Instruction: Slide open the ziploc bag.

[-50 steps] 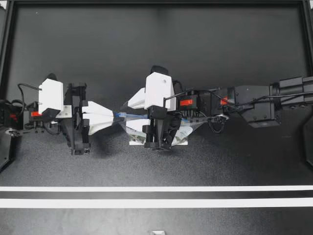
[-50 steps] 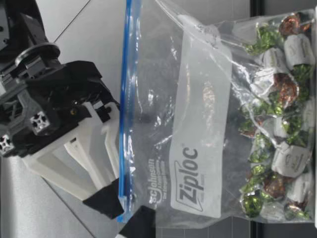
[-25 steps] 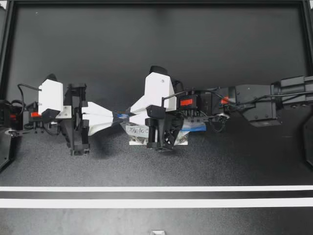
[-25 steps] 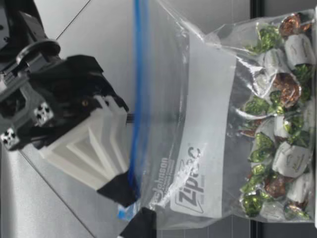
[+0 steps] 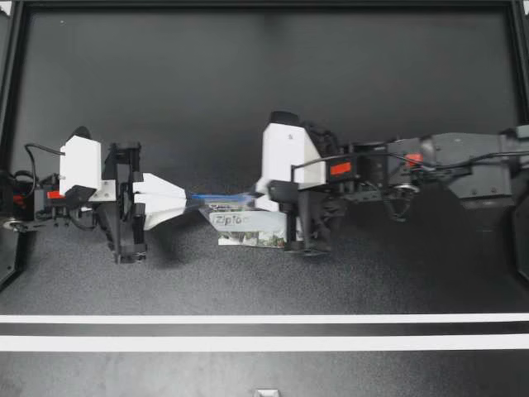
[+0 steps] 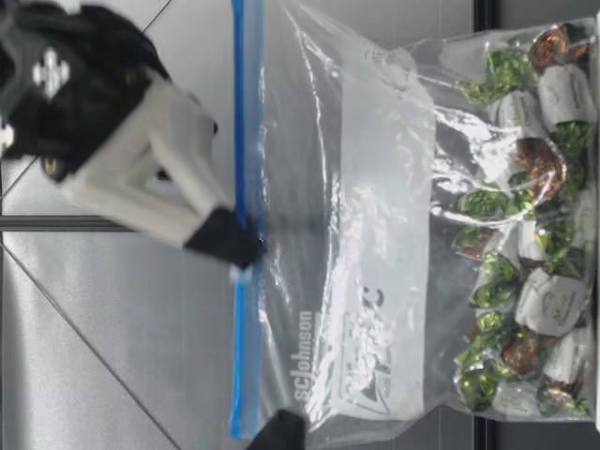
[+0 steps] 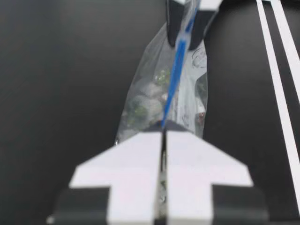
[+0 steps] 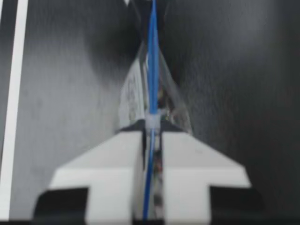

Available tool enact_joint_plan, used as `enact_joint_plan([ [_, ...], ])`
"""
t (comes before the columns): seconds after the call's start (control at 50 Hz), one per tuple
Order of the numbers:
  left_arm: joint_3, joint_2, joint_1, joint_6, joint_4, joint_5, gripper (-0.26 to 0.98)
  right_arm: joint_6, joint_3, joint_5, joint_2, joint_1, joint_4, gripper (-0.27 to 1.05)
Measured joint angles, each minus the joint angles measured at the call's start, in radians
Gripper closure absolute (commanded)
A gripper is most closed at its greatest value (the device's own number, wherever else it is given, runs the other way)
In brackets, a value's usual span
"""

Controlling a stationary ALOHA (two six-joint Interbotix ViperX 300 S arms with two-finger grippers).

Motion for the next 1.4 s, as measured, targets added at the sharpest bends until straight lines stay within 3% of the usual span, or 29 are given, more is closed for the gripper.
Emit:
enact_joint_plan([
  [0.38, 0.017, 0.002, 0.000, 0.002, -0.011, 0.002, 0.91, 0.008, 0.176, 0.005, -0.149, -0.003, -0.009, 0.94],
  [0.68, 0.018, 0.002, 0.000, 0.003, -0.012, 0.008, 0.91, 0.011, 0.262, 0.000, -0.250, -0.012, -0.008, 0.94],
  [1.4, -0.008, 0.003, 0.018, 0.051, -0.014, 0.097, 0.89, 0.009, 0.324, -0.032, -0.268, -0.023, -0.009, 0.93],
])
